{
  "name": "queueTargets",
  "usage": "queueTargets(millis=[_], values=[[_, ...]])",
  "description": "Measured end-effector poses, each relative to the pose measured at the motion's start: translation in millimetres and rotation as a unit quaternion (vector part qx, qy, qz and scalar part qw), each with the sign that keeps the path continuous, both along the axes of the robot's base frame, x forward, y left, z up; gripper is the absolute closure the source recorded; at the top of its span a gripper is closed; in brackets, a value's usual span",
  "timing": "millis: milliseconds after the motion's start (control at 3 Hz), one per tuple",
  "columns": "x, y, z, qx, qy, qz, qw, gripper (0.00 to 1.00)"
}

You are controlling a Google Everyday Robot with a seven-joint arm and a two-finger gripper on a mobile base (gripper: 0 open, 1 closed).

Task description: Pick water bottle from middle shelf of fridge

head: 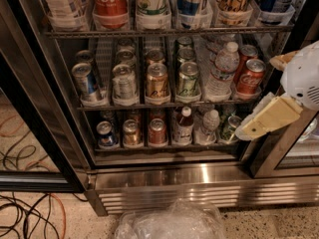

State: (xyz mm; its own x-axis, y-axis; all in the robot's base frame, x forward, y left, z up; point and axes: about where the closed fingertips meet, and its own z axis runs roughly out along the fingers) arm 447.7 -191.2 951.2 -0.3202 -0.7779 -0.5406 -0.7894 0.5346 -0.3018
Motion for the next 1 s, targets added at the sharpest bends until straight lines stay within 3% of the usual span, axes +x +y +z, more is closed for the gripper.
queueTargets(millis=[667, 1000], values=[[3.2, 8.8, -5.9, 0.04, -0.01, -0.028, 0.9988, 0.0], [5.3, 17.3, -18.3, 0.084, -0.026, -0.05, 0.9949, 0.0]])
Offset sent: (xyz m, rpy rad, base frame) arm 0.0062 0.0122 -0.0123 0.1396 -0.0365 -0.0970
